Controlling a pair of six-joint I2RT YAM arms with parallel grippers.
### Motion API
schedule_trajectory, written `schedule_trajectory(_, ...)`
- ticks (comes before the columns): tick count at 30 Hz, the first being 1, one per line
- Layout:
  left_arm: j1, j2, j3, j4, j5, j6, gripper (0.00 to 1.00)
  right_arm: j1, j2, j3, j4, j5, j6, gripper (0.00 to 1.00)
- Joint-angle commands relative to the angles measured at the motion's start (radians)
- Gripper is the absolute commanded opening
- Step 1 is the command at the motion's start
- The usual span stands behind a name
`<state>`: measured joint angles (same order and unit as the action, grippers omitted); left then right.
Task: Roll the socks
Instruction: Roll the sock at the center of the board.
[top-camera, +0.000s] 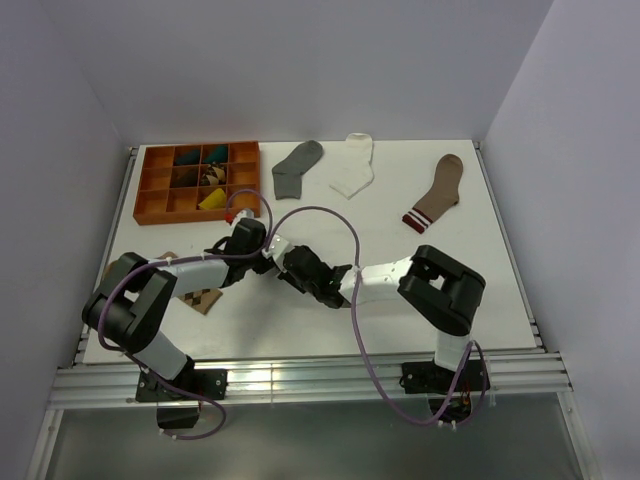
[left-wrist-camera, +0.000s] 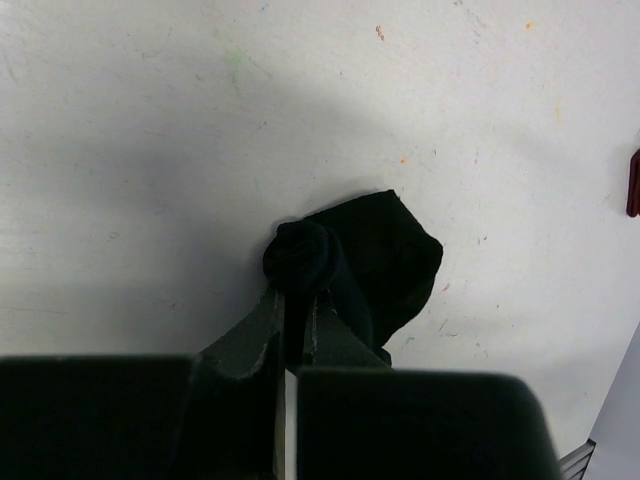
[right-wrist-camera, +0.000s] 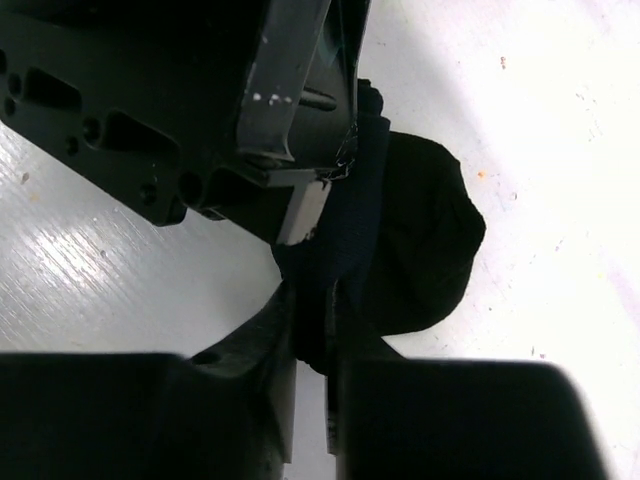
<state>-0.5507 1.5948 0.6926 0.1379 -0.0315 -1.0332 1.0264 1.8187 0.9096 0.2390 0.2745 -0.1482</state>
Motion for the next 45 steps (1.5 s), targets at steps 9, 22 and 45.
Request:
schedule_trajectory(9, -0.009, -0.051, -0.030, 0.003, -0.021, 0.022, 0.46, -0.126, -0.048, -0.031, -0.035, -0.259, 0.137, 0.00)
schedule_trajectory(22, -0.005, -0.167, -0.133, 0.101, -0.053, 0.004, 0.65, -0.339, 0.005, 0.044, -0.113, -0.794, 0.375, 0.00)
schedule_trajectory(45, -0.008, -0.061, -0.151, 0.238, -0.014, -0.065, 0.61, -0.493, 0.249, 0.123, -0.066, -1.111, 0.720, 0.00)
